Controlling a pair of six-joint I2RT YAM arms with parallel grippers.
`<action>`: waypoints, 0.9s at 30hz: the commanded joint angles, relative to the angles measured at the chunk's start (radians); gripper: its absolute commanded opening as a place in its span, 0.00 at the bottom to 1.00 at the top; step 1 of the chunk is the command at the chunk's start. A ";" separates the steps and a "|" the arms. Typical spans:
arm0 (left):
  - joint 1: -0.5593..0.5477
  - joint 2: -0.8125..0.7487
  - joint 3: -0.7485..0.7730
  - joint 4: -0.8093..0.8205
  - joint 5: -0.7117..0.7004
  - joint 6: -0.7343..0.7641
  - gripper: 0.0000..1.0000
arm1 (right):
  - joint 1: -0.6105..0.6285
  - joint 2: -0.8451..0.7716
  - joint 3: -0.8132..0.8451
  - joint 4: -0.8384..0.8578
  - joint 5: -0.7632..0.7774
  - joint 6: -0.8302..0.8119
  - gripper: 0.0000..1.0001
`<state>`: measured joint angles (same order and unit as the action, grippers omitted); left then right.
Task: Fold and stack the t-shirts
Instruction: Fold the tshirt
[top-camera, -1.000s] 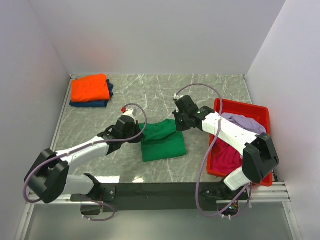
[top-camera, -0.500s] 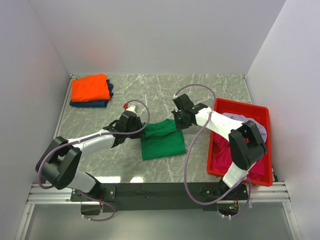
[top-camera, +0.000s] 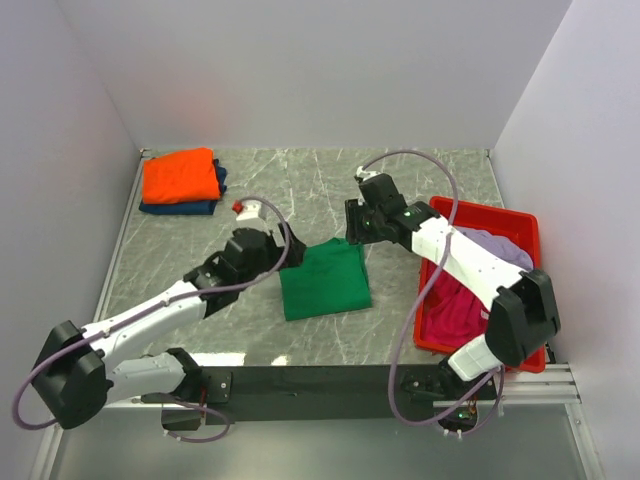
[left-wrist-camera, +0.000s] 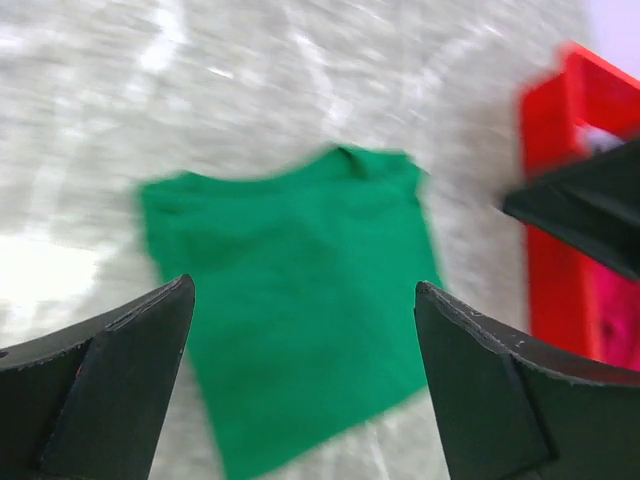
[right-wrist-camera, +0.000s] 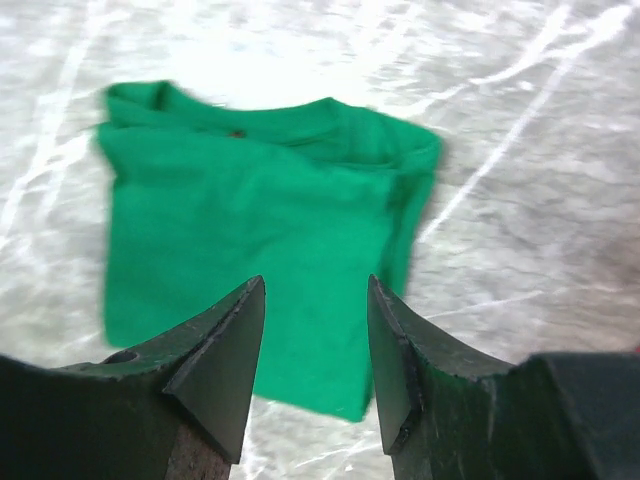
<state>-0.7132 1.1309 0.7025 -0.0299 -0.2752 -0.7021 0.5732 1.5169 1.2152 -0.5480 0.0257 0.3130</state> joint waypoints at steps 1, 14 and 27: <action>-0.115 -0.002 -0.057 0.096 -0.019 -0.049 0.97 | 0.031 -0.044 -0.048 0.049 -0.075 0.018 0.52; -0.275 0.320 -0.044 0.298 0.024 -0.108 0.97 | 0.033 0.251 0.012 0.088 -0.136 0.026 0.50; -0.336 0.432 -0.189 0.370 0.018 -0.183 0.97 | -0.081 0.348 0.049 0.072 -0.069 0.018 0.50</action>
<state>-1.0302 1.5230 0.5579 0.3744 -0.2771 -0.8371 0.5293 1.8450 1.2179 -0.4839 -0.0856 0.3428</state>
